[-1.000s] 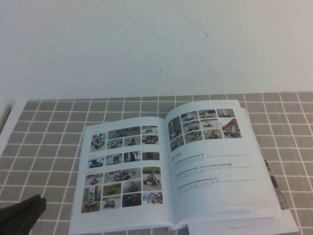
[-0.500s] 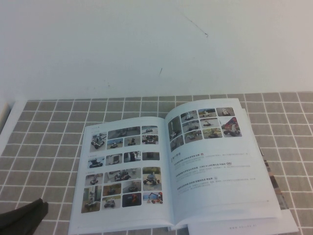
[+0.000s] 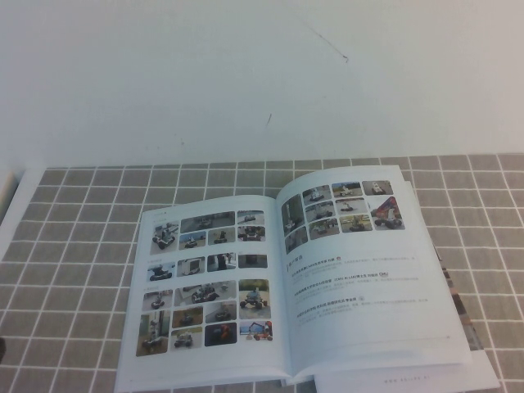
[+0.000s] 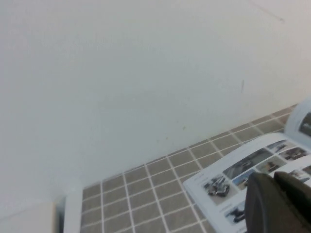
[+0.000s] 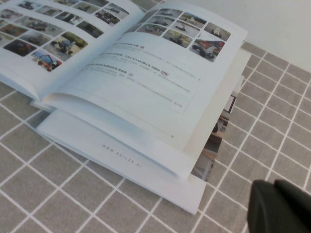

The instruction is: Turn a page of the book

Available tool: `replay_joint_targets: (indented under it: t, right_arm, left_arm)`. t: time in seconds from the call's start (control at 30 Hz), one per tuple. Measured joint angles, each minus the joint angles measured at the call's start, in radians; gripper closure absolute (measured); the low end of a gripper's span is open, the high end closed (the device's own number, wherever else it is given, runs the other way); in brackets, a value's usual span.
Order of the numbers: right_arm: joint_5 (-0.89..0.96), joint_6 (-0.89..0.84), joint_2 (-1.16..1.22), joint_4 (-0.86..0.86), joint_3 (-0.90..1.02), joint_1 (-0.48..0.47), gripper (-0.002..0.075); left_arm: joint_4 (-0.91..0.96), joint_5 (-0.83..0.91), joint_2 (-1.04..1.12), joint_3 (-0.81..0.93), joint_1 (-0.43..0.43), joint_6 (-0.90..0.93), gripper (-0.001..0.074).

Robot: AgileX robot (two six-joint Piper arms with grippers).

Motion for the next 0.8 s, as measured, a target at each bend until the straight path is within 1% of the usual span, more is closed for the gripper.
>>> replay_joint_targets:
  t: [0.17,0.23,0.3,0.4,0.43,0.53,0.8]
  right_arm:
    - [0.0,0.0,0.0,0.0,0.0,0.0,0.0727]
    - [0.0,0.0,0.0,0.0,0.0,0.0,0.0727]
    - [0.0,0.0,0.0,0.002,0.0,0.0,0.0727]
    - [0.0,0.0,0.0,0.004,0.0,0.0,0.0727]
    - [0.0,0.0,0.0,0.004,0.0,0.0,0.0727]
    - [0.0,0.0,0.0,0.004,0.0,0.0,0.0727]
    - [0.0,0.0,0.0,0.004,0.0,0.0,0.0727]
  left_arm:
    - [-0.034,0.029,-0.107,0.097,0.093,-0.007,0.0738]
    - [-0.049,0.076,-0.127,0.099,0.11,-0.032,0.0738]
    - [-0.06,0.177,-0.134,0.099,0.132,-0.078,0.0738]
    - [-0.062,0.29,-0.134,0.099,0.138,-0.154,0.0738]
    - [-0.062,0.304,-0.134,0.099,0.138,-0.18,0.0738]
    - [-0.064,0.313,-0.136,0.097,0.138,-0.212,0.0738]
    - [-0.064,0.316,-0.136,0.097,0.138,-0.214,0.0738]
